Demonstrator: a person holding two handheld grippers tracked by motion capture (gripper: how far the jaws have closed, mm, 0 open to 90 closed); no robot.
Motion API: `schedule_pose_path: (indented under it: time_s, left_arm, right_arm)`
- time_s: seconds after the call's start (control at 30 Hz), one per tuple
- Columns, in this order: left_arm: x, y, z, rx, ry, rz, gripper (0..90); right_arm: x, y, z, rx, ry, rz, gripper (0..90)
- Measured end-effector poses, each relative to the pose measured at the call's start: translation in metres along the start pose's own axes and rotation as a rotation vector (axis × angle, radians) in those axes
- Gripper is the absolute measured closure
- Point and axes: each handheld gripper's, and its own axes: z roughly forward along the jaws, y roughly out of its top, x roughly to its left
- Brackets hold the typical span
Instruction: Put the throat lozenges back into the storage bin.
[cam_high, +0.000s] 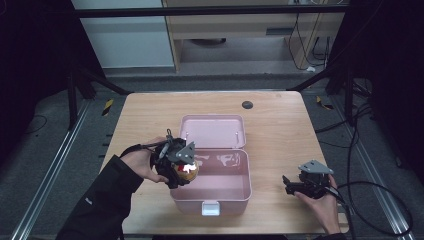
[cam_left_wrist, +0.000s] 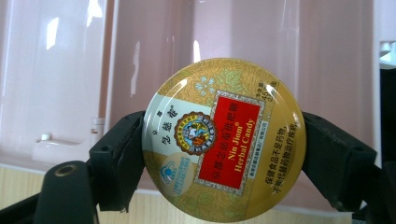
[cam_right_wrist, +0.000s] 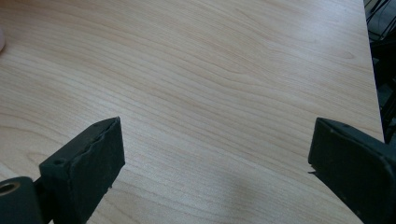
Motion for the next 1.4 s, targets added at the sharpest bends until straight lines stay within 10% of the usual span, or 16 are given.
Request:
schedule_pose_path:
  time_s: [1.4]
  left_arm:
    - [-0.008, -0.019, 0.050, 0.052, -0.045, -0.046, 16.7]
  right_arm:
    - [0.001, 0.000, 0.001, 0.006, 0.006, -0.010, 3.3]
